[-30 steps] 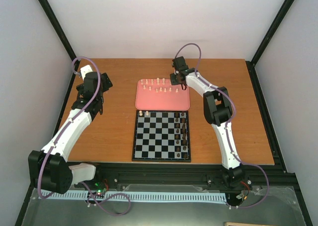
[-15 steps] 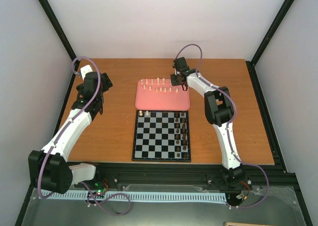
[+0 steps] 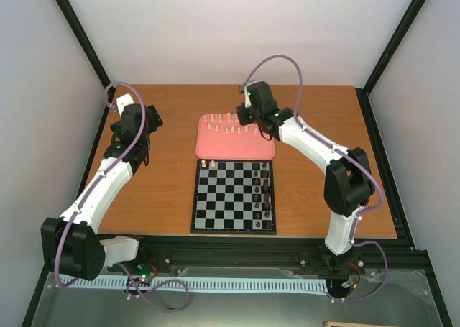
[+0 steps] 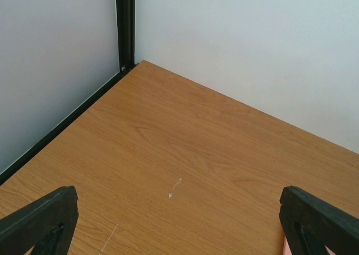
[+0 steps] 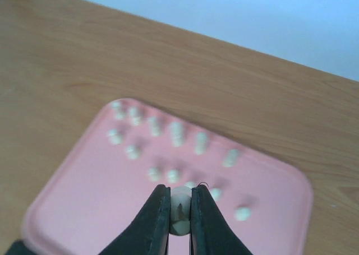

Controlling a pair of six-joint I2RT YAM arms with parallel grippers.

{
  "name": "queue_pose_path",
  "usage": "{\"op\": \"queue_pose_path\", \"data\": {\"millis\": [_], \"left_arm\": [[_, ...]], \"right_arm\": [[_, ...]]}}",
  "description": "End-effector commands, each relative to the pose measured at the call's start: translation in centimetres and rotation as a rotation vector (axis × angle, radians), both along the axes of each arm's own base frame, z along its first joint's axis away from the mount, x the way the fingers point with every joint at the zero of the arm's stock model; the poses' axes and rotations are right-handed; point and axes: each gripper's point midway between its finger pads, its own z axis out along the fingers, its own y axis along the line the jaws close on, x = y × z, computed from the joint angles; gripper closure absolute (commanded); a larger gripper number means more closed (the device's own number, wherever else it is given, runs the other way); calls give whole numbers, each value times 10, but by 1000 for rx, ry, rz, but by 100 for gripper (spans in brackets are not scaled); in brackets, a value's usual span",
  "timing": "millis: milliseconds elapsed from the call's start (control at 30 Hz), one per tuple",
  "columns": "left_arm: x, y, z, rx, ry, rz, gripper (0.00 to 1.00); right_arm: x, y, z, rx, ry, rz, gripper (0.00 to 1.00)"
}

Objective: Set up the chess pieces on the board
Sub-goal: Place the chess piece on the chessboard.

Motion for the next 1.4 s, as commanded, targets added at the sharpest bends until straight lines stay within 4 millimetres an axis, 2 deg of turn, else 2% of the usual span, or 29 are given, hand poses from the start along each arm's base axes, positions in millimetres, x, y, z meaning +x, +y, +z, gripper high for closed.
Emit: {"op": "queue_pose_path", "data": {"millis": [0,100,200,333,500,700,1067,1367], "left_arm": [[1,0,23,-1,-55,3,0],[0,1,26,-1,-60,4,0],[-1,0,27,-6,-63,-2,0],[-3,-2,27,-13,-62,-12,0],[-7,1,30,-10,-72,-1,0],[-6,1,29,-8,-66,-3,0],[-5,0,28,-9,-66,-2,0],[-3,0,26,-9,-61,-5,0]], "right_arm": [[-53,47,-5,-8,-1,111,97],[-94,80,-10,-20,7,189,97],[-128,101,-15,-27,19,250,97],[-162,122,-24,-39,54,327,97],[-189,140,-43,-83,93,385,97],[-201,153,-64,-114,147,426,97],[-198,169,-88,-142,198,458,97],[-193,173,-106,-161,211,449,97]]}}
